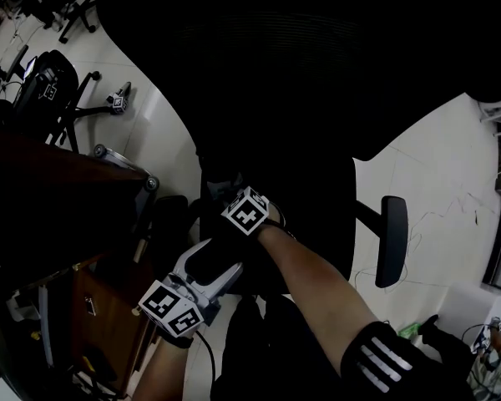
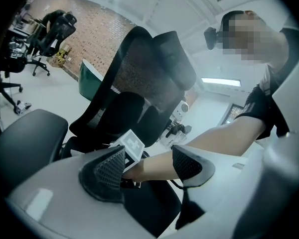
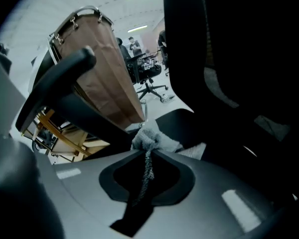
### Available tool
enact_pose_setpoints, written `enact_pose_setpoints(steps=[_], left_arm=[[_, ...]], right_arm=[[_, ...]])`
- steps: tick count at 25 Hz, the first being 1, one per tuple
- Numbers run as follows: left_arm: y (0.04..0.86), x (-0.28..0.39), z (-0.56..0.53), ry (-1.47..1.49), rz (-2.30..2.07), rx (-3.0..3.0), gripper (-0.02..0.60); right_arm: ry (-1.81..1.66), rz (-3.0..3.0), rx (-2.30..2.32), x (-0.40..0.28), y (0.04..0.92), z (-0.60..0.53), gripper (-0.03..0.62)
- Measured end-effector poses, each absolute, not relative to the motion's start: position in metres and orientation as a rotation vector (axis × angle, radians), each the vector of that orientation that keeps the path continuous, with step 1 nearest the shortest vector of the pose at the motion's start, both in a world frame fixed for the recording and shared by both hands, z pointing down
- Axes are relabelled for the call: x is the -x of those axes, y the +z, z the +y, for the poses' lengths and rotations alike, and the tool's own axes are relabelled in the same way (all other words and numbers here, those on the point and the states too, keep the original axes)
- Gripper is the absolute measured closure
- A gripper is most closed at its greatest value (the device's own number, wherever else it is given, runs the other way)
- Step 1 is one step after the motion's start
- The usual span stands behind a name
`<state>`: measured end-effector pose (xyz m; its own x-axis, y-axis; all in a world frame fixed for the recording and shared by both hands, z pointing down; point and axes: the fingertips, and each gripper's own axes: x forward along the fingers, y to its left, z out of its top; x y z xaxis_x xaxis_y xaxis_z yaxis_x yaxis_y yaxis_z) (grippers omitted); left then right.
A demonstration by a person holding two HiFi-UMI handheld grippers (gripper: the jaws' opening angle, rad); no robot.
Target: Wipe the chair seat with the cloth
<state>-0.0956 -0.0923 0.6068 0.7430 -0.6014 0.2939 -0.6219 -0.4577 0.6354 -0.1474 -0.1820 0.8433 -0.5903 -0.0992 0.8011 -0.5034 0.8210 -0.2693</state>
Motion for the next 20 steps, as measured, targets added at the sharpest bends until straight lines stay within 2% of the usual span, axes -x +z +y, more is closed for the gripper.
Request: enact_pose_setpoints(steps=[6,15,20], left_arm=[[0.613,0.084,-0.084,0.032,-0.881,-2.171,0.258],[0.619,0.043,-0.086,0.064,-0.774,-2.203,0.258],[0.620,0.019,-0.091,0.089,-0.714,-2.226,0.258]], right_arm=[[0.600,-2.097,-0.453,0.112,0.862,-0.174,0.559],[0.751,-1.816,-0.689,-0.078,0.883,-0.149,0.559],[0.777,-1.800,-0.795,-0.137,0.871,-0.150,0.559]])
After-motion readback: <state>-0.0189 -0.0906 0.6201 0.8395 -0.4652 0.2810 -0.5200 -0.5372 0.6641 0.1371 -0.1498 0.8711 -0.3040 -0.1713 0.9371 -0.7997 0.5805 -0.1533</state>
